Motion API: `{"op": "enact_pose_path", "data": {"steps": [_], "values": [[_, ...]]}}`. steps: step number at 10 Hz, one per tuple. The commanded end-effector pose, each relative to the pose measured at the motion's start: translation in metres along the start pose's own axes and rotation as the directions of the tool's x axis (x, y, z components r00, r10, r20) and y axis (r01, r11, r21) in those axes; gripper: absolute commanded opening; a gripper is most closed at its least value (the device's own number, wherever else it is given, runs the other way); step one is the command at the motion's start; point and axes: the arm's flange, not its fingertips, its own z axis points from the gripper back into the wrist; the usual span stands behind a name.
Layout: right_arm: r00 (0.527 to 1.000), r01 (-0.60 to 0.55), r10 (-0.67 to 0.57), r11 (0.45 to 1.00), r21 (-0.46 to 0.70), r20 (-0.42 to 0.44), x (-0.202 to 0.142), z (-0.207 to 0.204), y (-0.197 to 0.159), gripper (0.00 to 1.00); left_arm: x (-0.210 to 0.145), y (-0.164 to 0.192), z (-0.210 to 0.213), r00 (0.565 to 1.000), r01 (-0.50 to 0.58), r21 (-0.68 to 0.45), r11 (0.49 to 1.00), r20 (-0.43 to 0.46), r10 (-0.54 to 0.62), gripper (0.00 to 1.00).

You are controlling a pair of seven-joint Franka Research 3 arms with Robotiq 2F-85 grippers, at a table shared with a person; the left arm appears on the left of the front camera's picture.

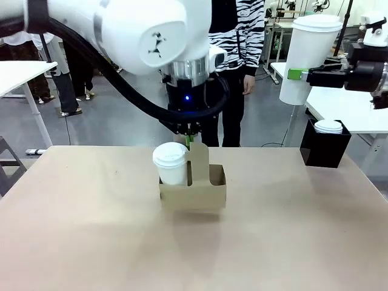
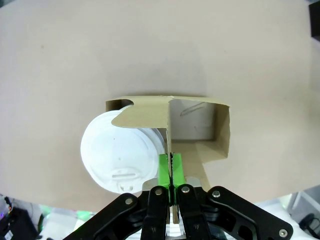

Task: Pour a drink into a cup and package it in a carrier.
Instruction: Position the Cup Carrier in the center of the table, then insert the held 600 ml Paper Cup into the Cup Carrier.

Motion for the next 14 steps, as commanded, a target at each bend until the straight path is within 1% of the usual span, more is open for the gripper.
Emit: {"op": "enact_pose_path", "data": {"steps": [1,2,4,5,6,10,11,12,13,14], "values": [[1.000,-0.010,0.010,1.000,-0.010,0.001,0.002,-0.003,0.000,0.81,-0.002,-0.018,-0.017,1.000,0.002,0.041,0.999,0.016,-0.003,0.02],[1.000,-0.010,0.010,1.000,-0.010,0.001,0.002,-0.003,0.000,0.81,-0.005,-0.025,-0.027,1.000,0.007,0.070,0.998,0.017,-0.009,0.02],[1.000,-0.010,0.010,1.000,-0.010,0.001,0.002,-0.003,0.000,0.81,-0.004,-0.034,-0.047,0.999,0.030,0.094,0.995,-0.032,-0.027,0.02],[1.000,-0.010,0.010,1.000,-0.010,0.001,0.002,-0.003,0.000,0.81,-0.007,-0.033,-0.046,0.998,0.039,0.104,0.994,-0.043,-0.034,0.02],[1.000,-0.010,0.010,1.000,-0.010,0.001,0.002,-0.003,0.000,0.81,-0.011,-0.027,-0.047,0.999,0.047,0.065,0.997,-0.027,-0.045,0.02],[1.000,-0.010,0.010,1.000,-0.010,0.001,0.002,-0.003,0.000,0.81,-0.011,-0.027,-0.047,0.999,0.047,0.065,0.997,-0.027,-0.045,0.02],[1.000,-0.010,0.010,1.000,-0.010,0.001,0.002,-0.003,0.000,0.81,-0.007,-0.032,-0.044,0.998,0.050,0.066,0.997,-0.031,-0.048,0.54],[1.000,-0.010,0.010,1.000,-0.010,0.001,0.002,-0.003,0.000,0.81,-0.008,-0.026,-0.038,0.997,0.074,0.050,0.996,-0.029,-0.073,0.62],[1.000,0.000,0.000,1.000,0.000,0.000,0.000,0.000,0.000,0.81,-0.011,-0.020,-0.026,0.995,0.100,0.025,0.995,-0.027,-0.099,1.00],[0.999,0.006,-0.002,0.992,0.123,-0.037,-0.004,-0.017,-0.001,0.81,-0.014,-0.015,-0.015,0.992,0.126,0.004,0.992,-0.029,-0.126,1.00]]}}
